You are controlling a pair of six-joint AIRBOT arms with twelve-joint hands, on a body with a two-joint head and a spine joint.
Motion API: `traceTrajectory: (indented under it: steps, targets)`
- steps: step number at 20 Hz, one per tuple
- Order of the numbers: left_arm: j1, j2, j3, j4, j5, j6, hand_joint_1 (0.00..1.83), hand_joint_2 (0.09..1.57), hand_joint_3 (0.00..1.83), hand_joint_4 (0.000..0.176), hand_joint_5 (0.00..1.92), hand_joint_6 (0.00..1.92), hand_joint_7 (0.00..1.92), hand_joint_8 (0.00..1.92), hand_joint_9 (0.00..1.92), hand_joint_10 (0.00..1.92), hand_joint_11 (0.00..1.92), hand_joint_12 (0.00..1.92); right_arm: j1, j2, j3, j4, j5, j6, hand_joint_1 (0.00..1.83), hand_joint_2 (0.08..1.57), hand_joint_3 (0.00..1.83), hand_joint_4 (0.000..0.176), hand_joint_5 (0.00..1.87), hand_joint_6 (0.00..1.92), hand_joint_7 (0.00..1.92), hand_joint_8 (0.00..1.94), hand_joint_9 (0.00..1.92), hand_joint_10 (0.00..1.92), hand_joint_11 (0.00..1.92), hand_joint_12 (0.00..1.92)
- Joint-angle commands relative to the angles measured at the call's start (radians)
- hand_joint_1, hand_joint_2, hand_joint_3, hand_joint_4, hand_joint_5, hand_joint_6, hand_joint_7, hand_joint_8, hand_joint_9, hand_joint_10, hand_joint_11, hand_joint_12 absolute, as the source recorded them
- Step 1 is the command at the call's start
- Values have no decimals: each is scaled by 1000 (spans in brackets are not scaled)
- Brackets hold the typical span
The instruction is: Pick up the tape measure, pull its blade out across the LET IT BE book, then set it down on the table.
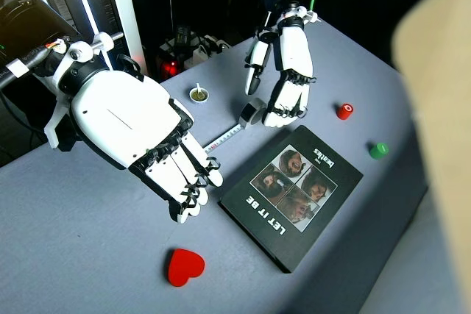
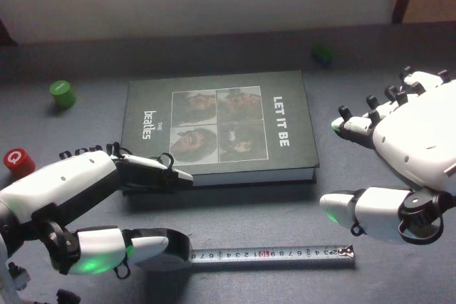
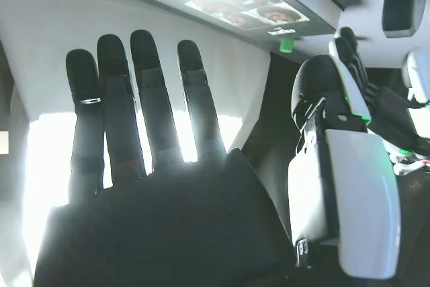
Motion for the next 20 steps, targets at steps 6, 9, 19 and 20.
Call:
traceTrajectory:
  steps: [6,9,19,20]
  targets:
    - [29,-25,-5,-14,-142,9,1046,1136,0,0,674,13,700,10,616,4,301,785,5,3,-5,-80,-29,-3,0,1138,2,84,298,1,427,6,456,8,126,946]
    - [47,-39,3,-19,-150,21,1047,1134,0,0,659,4,720,13,642,12,322,790,4,3,-5,-80,-28,-4,0,1136,0,82,296,1,435,6,468,11,145,955]
    - [78,-88,35,-32,-173,40,1074,1133,0,0,663,2,716,2,633,1,314,779,1,2,-5,-80,-27,-4,0,1120,0,82,279,0,423,0,441,0,97,936]
    - [79,-92,37,-32,-173,45,1079,1135,1,0,659,0,714,0,628,0,311,778,1,2,-5,-80,-27,-5,0,1120,0,82,281,1,424,1,441,0,96,935]
